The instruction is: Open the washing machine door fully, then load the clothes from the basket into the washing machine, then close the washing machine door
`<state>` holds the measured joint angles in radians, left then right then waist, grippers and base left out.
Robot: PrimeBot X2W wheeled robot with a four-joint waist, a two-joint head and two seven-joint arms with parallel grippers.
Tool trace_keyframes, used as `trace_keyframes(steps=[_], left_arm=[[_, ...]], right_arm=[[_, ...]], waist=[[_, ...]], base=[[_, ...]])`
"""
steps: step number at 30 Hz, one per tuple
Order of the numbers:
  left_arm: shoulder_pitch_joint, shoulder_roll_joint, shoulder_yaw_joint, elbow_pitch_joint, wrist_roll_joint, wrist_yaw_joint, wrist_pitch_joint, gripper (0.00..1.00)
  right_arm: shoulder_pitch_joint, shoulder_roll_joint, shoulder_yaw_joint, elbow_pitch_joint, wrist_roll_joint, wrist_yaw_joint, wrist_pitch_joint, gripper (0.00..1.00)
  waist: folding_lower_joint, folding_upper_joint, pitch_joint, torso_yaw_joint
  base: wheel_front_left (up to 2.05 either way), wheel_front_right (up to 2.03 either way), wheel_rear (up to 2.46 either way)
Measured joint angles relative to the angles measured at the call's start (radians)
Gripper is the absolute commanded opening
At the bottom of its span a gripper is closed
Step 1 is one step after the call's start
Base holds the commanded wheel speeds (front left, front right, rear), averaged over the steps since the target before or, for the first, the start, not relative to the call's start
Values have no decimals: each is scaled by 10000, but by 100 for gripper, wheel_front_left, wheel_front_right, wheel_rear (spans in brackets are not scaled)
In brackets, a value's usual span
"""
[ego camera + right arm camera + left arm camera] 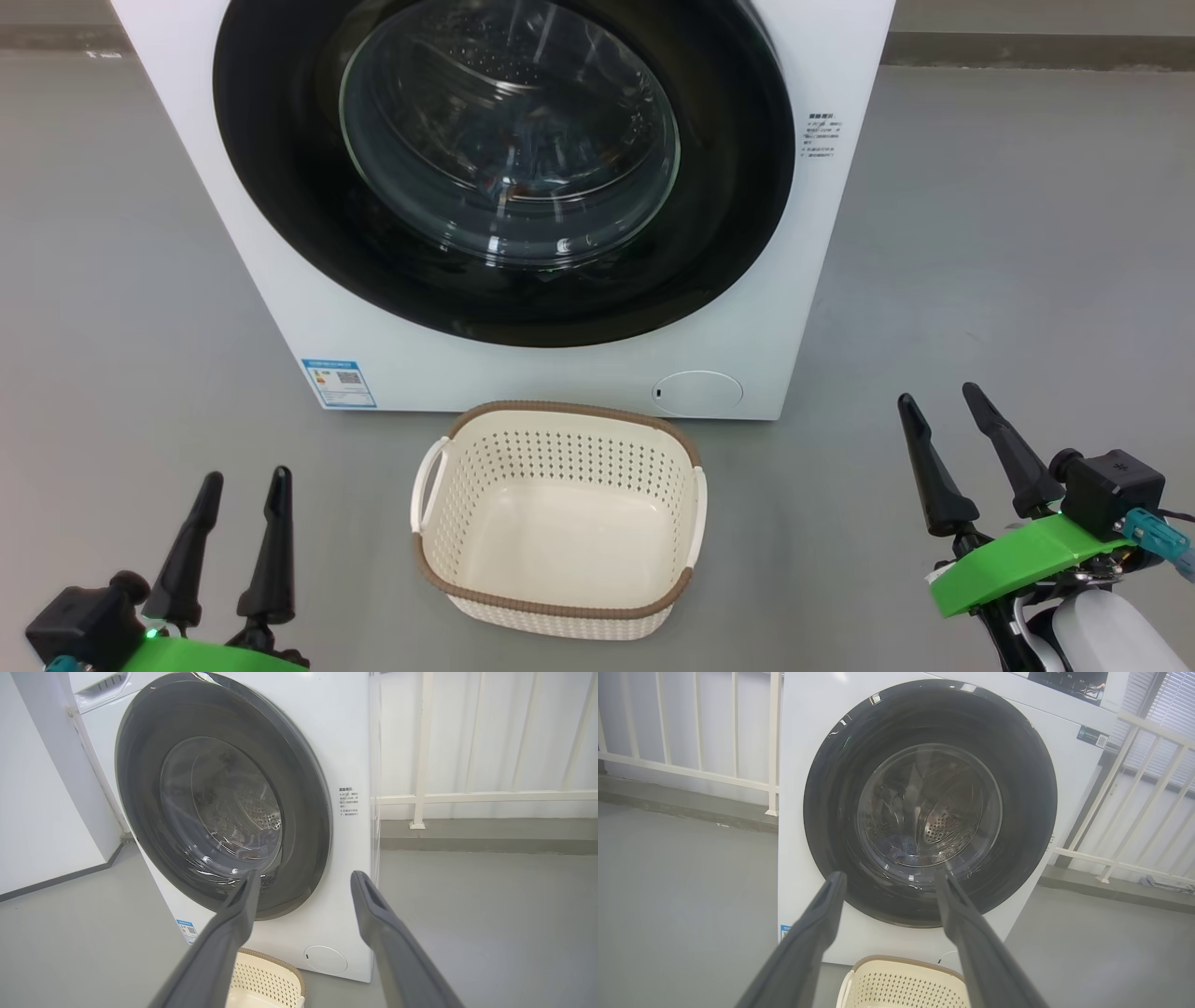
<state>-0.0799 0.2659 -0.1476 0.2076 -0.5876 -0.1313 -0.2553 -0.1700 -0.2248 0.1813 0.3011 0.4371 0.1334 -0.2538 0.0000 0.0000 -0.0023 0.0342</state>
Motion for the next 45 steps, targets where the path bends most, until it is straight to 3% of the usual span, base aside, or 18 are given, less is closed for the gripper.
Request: trace_keyframes(steps=[17,18,25,45], left_arm=[[0,-15,-71,-2,-309,0,0,100],[5,-25,-88,13,-366,0,2,0],[477,-527,-215,583,-472,2,92,0],[471,-750,123,581,-1988,15,629,0]], right_arm=[[0,-10,94,19,0,0,0,100],[3,0,104,46,2,2,2,0],[607,399,198,685,102,2,79,0],[611,596,-282,587,1981,2,648,0]], waist=[[0,0,65,54],[0,0,71,53],[2,0,69,49],[2,0,60,-17]], base=[[0,0,0],[0,0,0],[0,0,0],[0,0,0]])
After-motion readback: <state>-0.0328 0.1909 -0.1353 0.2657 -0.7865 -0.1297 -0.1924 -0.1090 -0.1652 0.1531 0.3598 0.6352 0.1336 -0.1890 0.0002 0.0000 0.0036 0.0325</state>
